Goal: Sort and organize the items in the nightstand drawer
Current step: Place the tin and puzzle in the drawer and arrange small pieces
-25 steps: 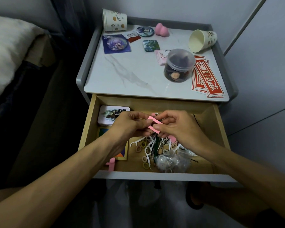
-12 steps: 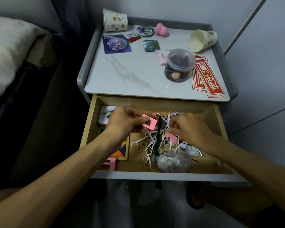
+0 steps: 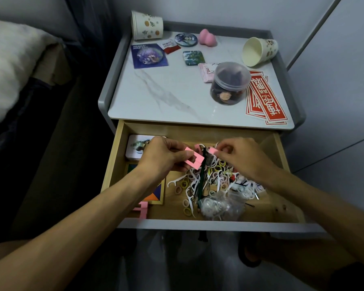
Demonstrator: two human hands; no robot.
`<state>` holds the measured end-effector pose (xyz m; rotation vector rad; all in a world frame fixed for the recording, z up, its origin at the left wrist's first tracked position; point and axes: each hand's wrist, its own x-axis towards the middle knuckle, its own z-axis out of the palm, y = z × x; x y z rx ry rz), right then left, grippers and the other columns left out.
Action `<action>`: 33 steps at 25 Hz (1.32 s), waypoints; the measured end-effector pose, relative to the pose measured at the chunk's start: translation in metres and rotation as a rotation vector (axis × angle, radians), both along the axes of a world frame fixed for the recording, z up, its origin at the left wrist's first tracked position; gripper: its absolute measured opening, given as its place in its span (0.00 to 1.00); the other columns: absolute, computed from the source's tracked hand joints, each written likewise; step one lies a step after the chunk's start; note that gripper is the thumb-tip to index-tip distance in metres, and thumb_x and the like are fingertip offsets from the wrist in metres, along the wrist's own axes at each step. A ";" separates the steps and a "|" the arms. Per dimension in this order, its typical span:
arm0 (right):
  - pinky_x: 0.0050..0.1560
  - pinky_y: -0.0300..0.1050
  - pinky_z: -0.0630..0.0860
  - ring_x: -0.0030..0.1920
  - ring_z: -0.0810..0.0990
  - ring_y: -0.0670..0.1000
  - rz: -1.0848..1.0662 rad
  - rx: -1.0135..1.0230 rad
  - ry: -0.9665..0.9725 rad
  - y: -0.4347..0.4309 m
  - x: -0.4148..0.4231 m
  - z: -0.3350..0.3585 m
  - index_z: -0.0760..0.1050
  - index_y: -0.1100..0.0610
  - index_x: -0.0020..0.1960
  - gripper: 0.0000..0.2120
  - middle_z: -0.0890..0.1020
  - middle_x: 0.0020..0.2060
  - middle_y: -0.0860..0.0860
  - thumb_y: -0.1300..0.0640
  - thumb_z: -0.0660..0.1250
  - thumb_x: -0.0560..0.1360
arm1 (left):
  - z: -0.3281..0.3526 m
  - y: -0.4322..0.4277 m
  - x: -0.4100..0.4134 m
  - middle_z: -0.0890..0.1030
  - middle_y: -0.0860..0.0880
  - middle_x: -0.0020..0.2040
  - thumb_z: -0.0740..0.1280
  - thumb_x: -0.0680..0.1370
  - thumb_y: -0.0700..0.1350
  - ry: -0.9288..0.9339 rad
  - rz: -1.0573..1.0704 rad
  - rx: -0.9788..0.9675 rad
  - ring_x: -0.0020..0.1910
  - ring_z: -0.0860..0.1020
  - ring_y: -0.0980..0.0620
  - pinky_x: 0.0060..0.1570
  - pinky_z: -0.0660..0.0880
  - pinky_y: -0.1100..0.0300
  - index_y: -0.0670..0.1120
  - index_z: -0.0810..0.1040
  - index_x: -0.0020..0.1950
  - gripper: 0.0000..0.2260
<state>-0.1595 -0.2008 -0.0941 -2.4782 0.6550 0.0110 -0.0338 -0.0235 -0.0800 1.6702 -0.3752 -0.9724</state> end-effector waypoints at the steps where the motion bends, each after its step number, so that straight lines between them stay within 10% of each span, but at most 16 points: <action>1: 0.33 0.34 0.75 0.32 0.79 0.42 -0.057 0.210 -0.098 0.003 0.003 0.009 0.81 0.54 0.52 0.06 0.82 0.37 0.47 0.54 0.67 0.78 | 0.001 0.000 -0.001 0.85 0.43 0.38 0.70 0.76 0.34 0.010 -0.008 -0.004 0.32 0.81 0.50 0.39 0.81 0.58 0.40 0.83 0.43 0.04; 4: 0.40 0.42 0.81 0.40 0.84 0.49 -0.063 0.552 -0.211 0.021 0.011 0.019 0.81 0.59 0.55 0.08 0.85 0.42 0.54 0.59 0.68 0.78 | 0.003 0.000 -0.006 0.85 0.40 0.40 0.69 0.76 0.34 0.054 -0.025 -0.016 0.32 0.80 0.50 0.38 0.81 0.59 0.39 0.83 0.45 0.03; 24: 0.45 0.49 0.84 0.43 0.85 0.46 -0.018 0.447 -0.289 0.040 0.018 0.025 0.83 0.52 0.57 0.10 0.86 0.44 0.48 0.57 0.70 0.76 | 0.005 0.004 0.000 0.85 0.45 0.37 0.68 0.77 0.37 0.139 0.035 -0.060 0.30 0.81 0.53 0.35 0.80 0.62 0.40 0.83 0.47 0.04; 33: 0.54 0.37 0.75 0.52 0.71 0.44 0.255 -0.107 -0.131 0.061 0.033 0.032 0.66 0.55 0.74 0.31 0.64 0.54 0.46 0.50 0.72 0.74 | 0.013 0.010 0.019 0.85 0.38 0.42 0.70 0.76 0.37 0.010 0.153 -0.037 0.38 0.83 0.41 0.42 0.82 0.53 0.37 0.84 0.49 0.05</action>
